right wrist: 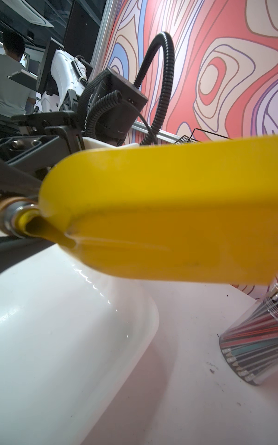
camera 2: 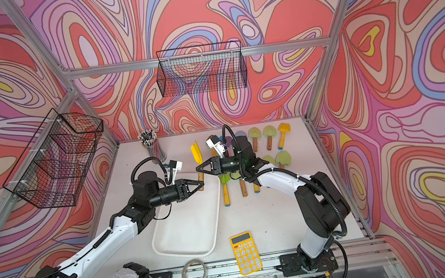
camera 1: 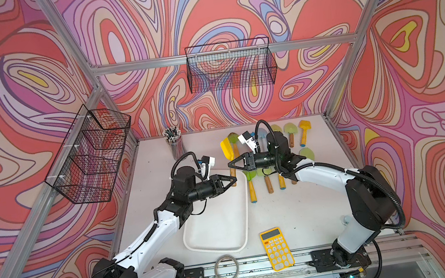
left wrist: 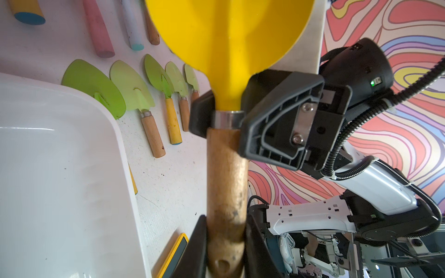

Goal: Take the shovel out of the storage box
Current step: Place the shovel at the center of the board.

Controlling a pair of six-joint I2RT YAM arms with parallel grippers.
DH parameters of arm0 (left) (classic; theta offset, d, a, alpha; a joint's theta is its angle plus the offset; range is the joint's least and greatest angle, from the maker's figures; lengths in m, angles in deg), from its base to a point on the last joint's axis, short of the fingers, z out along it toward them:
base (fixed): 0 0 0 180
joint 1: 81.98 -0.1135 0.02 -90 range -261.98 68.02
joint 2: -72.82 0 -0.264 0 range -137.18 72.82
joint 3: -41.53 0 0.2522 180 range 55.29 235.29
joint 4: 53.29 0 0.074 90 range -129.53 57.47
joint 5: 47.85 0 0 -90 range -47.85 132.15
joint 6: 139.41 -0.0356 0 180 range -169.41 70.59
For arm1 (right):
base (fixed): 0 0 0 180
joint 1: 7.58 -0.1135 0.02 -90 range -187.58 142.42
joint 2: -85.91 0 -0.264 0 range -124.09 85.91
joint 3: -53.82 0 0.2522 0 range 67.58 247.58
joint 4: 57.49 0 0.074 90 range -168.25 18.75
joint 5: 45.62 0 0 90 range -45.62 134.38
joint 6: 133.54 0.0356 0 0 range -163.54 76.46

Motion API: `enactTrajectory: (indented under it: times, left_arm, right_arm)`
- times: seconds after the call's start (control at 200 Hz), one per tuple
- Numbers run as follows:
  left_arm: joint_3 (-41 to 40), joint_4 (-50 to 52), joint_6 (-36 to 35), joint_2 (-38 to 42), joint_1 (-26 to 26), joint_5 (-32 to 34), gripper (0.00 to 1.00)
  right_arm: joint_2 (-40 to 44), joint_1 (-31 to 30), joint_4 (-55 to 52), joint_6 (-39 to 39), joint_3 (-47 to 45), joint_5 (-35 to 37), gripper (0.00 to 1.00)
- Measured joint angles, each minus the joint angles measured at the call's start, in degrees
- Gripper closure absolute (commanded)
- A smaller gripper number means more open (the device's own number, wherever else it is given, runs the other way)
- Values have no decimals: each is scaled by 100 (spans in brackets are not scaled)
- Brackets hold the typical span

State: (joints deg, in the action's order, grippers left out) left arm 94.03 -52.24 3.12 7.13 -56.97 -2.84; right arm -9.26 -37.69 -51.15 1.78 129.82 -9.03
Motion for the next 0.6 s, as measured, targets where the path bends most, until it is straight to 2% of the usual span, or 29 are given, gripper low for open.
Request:
enactTrajectory:
  times: [0.08, 0.15, 0.386, 0.601]
  left_arm:
    - [2, 186, -55, 68, 0, 57, 29]
    - [2, 378, -146, 144, -13, 131, 23]
    - [22, 1207, -627, 428, -302, 369, 23]
    - [660, 2682, -1471, 525, -348, 1379, 26]
  right_arm:
    - [0, 2, 4, -33, 0, 15, 83]
    - [0, 13, -11, -68, -4, 57, 82]
    - [155, 188, -481, -374, -92, 356, 80]
    - [382, 737, -1875, -984, 173, 916, 80]
